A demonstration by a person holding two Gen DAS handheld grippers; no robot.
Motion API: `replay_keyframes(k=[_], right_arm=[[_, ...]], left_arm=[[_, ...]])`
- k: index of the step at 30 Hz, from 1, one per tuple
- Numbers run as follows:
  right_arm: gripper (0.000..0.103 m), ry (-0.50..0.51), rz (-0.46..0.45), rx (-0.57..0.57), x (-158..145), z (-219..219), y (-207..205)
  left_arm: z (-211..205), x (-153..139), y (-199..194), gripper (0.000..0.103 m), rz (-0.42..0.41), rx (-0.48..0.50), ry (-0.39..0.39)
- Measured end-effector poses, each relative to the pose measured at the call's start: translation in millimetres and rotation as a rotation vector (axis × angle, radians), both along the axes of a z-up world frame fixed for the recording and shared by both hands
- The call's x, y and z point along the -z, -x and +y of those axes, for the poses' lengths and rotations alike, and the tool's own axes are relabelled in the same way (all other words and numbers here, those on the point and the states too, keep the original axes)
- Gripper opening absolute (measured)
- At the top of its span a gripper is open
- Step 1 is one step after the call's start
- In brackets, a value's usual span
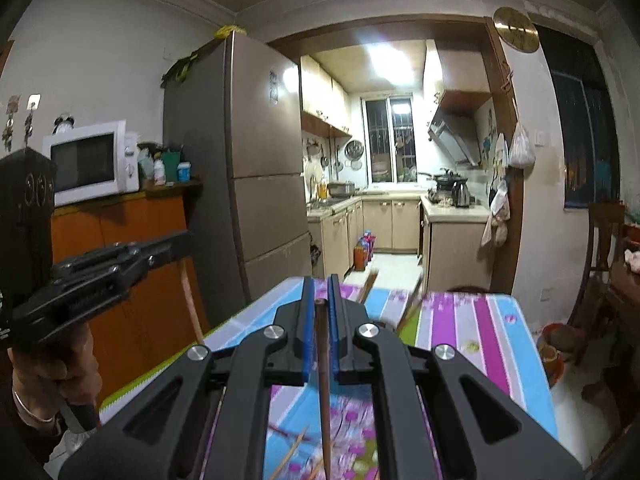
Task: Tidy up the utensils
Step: 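Lift both held chopsticks upright and carry them above the blue holder, then lower the chopsticks into the holder and open both tools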
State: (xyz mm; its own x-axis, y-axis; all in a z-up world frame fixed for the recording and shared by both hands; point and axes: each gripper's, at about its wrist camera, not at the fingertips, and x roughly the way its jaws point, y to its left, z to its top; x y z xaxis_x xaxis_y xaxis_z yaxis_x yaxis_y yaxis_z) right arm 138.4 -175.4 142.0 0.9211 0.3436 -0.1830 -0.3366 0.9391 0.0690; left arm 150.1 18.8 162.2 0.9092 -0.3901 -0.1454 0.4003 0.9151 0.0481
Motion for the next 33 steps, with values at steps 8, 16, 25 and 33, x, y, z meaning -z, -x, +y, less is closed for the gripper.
replay_keyframes(k=[8, 16, 25, 33], right_arm=[[0.005, -0.05, -0.082, 0.044, -61.5, -9.5, -67.7], [0.005, -0.083, -0.118, 0.087, -66.9, -13.4, -130.4], [0.005, -0.098, 0.011, 0.109, 5.3, -10.7, -177.6], [0.005, -0.14, 0.138, 0.128, 54.3, -10.8, -195.6]], left_arm=[[-19.9, -65.6, -72.1, 0.007, -0.157, -0.05, 0.048], [-29.5, -46.9, -140.0, 0.007, -0.12, -0.062, 0.047], [-23.4, 30.8, -192.8, 0.007, 0.034, -0.046, 0.036], [-19.2, 81.0, -220.6, 0.008, 0.146, -0.056, 0.031]])
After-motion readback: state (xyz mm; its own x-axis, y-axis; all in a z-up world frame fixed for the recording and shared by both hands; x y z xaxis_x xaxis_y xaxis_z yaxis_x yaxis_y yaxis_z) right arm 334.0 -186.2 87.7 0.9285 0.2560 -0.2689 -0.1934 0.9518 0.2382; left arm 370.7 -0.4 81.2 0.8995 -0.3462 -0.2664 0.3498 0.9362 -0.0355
